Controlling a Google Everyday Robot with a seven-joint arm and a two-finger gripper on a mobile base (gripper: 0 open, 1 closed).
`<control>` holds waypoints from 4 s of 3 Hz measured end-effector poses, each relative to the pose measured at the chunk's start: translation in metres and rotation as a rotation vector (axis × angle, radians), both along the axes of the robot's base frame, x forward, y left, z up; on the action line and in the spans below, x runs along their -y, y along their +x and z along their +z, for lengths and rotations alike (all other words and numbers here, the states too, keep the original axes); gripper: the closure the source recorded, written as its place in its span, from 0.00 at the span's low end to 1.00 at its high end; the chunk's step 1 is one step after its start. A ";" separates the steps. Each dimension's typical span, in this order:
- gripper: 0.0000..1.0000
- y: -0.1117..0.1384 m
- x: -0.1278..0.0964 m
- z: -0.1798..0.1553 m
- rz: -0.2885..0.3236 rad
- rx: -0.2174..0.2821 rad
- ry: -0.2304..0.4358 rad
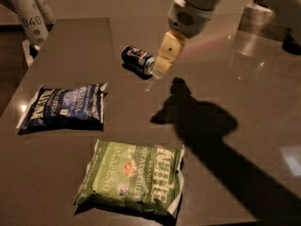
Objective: Place pepsi can upright
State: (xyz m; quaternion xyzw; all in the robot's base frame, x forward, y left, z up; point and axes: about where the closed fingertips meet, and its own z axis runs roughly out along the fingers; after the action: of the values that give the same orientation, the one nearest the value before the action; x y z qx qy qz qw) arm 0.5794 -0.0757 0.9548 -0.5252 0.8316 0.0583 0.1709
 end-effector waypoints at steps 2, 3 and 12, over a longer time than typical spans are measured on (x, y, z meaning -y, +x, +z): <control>0.00 0.085 -0.067 -0.031 -0.147 -0.077 -0.082; 0.00 0.109 -0.085 -0.046 -0.188 -0.093 -0.088; 0.72 0.138 -0.097 -0.088 -0.138 -0.105 0.048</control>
Offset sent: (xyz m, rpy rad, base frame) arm 0.1030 0.0777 -0.0384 -0.1368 0.1418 -0.2008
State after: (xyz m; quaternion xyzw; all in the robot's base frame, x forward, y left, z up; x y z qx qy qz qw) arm 0.7176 0.0210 0.8669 -0.4584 0.8721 0.0939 0.1433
